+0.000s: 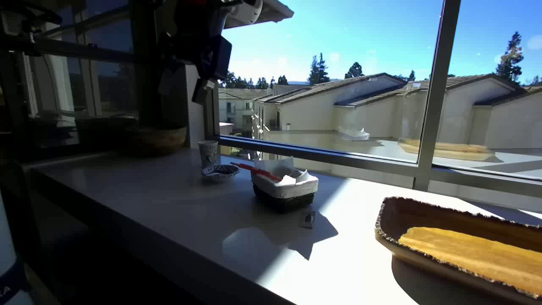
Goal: Put the red object directly onto the counter
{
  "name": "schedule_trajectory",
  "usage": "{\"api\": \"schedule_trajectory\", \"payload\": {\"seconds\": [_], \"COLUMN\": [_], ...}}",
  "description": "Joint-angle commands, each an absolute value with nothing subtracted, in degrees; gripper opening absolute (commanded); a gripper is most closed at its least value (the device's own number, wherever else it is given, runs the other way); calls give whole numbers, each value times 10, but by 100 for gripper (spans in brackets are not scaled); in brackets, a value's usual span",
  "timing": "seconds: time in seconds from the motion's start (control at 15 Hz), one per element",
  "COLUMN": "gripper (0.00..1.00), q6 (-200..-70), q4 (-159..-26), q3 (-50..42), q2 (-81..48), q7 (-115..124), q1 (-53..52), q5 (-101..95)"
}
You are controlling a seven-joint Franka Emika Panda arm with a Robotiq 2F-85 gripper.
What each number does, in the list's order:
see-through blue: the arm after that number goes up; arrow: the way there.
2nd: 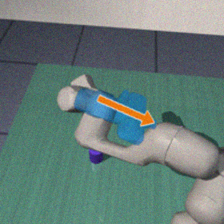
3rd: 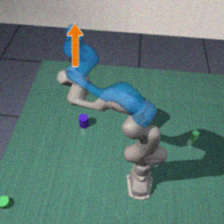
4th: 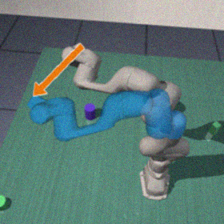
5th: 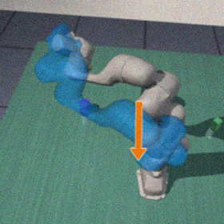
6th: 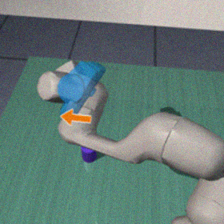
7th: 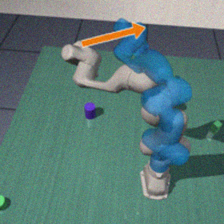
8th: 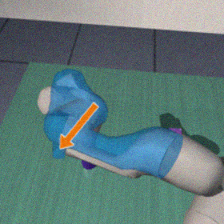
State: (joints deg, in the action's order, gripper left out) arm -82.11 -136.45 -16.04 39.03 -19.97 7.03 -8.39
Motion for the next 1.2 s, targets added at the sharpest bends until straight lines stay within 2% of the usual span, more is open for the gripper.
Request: {"api": "schedule_trajectory", "payload": {"seconds": [0.0, 0.6, 1.13], "gripper": [100, 100, 100], "q6": [-820, -843, -1084], "q4": [-1364, -1364, -1360], "q3": [-161, -148, -75], "q2": [390, 364, 235], "q7": [-199, -152, 87], "q1": [70, 66, 77], "q5": [-84, -51, 88]}}
